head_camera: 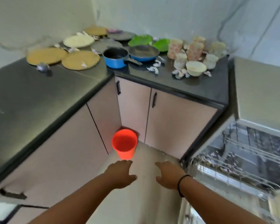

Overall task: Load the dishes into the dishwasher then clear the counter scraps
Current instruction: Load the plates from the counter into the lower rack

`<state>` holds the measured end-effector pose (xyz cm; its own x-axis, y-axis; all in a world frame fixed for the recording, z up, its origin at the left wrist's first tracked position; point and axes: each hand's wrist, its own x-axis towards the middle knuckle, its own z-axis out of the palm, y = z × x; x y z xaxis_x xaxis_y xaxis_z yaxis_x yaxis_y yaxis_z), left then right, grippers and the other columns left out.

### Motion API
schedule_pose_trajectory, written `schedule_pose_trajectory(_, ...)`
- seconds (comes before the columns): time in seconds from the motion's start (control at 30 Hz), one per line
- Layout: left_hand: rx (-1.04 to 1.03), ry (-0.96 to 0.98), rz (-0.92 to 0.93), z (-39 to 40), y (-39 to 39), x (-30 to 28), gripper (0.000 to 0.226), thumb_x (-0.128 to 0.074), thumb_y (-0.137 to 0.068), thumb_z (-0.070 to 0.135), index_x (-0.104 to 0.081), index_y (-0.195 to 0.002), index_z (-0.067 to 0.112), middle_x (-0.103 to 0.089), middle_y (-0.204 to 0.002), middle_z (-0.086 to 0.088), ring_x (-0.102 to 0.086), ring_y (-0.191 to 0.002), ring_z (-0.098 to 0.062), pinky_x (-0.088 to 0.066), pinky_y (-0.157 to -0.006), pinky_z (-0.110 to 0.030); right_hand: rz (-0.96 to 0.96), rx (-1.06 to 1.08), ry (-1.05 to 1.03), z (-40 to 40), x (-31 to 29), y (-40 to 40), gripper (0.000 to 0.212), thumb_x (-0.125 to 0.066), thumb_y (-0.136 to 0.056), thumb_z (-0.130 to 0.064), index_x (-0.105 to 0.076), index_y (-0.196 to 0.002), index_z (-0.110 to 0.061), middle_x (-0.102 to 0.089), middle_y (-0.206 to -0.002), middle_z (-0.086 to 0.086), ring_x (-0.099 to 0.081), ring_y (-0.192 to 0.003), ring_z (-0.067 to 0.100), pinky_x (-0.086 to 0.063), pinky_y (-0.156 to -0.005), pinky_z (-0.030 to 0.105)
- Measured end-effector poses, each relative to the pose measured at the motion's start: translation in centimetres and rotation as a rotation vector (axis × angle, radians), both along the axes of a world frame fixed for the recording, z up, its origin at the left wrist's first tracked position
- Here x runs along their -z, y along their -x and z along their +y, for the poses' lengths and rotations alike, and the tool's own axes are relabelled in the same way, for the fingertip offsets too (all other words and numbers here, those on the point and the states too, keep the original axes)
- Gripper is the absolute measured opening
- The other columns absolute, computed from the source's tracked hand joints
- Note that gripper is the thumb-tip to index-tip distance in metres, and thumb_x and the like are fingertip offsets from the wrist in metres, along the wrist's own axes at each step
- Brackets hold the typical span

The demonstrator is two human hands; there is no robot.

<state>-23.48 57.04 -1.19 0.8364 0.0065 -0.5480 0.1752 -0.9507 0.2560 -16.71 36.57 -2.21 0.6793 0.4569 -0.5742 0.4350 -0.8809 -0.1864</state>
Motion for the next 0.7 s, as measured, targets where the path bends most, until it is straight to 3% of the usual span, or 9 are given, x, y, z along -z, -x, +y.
schedule_pose_trajectory(0.13, -0.055, 0.04, -0.126, 2.9, -3.6, -2.4, 0.072, -0.05, -0.09, 0.055, -0.026, -0.149, 0.021, -0.031, -0.154, -0.001, -0.033, -0.138, -0.021, -0.031, -0.11, -0.034, -0.125, -0.03, -0.103, 5.0, -3.9, -4.3, 0.062, -0.051, -0.09, -0.045, -0.032, -0.146, -0.025, -0.047, -0.141, 0.003, -0.042, -0.128, 0.023, -0.038, -0.106, 0.038)
schedule_pose_trajectory(0.3, -0.145, 0.036, -0.21, 7.1, -10.4, -4.7, 0.07, -0.053, -0.085, 0.057, -0.033, -0.144, 0.026, -0.043, -0.146, -0.003, -0.044, -0.128, -0.023, -0.038, -0.105, -0.037, -0.229, -0.028, -0.219, 9.2, -7.1, -11.8, 0.059, -0.053, -0.091, -0.044, -0.034, -0.144, -0.026, -0.044, -0.144, 0.003, -0.039, -0.132, 0.021, -0.036, -0.108, 0.037)
schedule_pose_trajectory(0.53, -0.358, 0.06, -0.344, 13.3, -21.6, -7.9, 0.074, -0.052, -0.09, 0.054, -0.023, -0.15, 0.022, -0.025, -0.156, -0.002, -0.026, -0.142, -0.019, -0.025, -0.113, -0.033, -0.285, -0.07, -0.363, 14.1, -11.0, -25.6, 0.069, -0.051, -0.091, -0.051, -0.023, -0.15, -0.028, -0.028, -0.155, -0.004, -0.02, -0.145, 0.017, -0.026, -0.116, 0.036)
schedule_pose_trajectory(0.7, -0.599, 0.121, -0.429, 17.5, -26.4, -10.3, 0.072, -0.054, -0.09, 0.052, -0.026, -0.149, 0.022, -0.029, -0.154, 0.0, -0.032, -0.139, -0.016, -0.029, -0.112, -0.033, -0.295, -0.234, -0.485, 18.9, -16.0, -32.1, 0.061, -0.051, -0.089, -0.055, -0.034, -0.143, -0.034, -0.039, -0.147, -0.012, -0.036, -0.134, 0.009, -0.032, -0.109, 0.028)
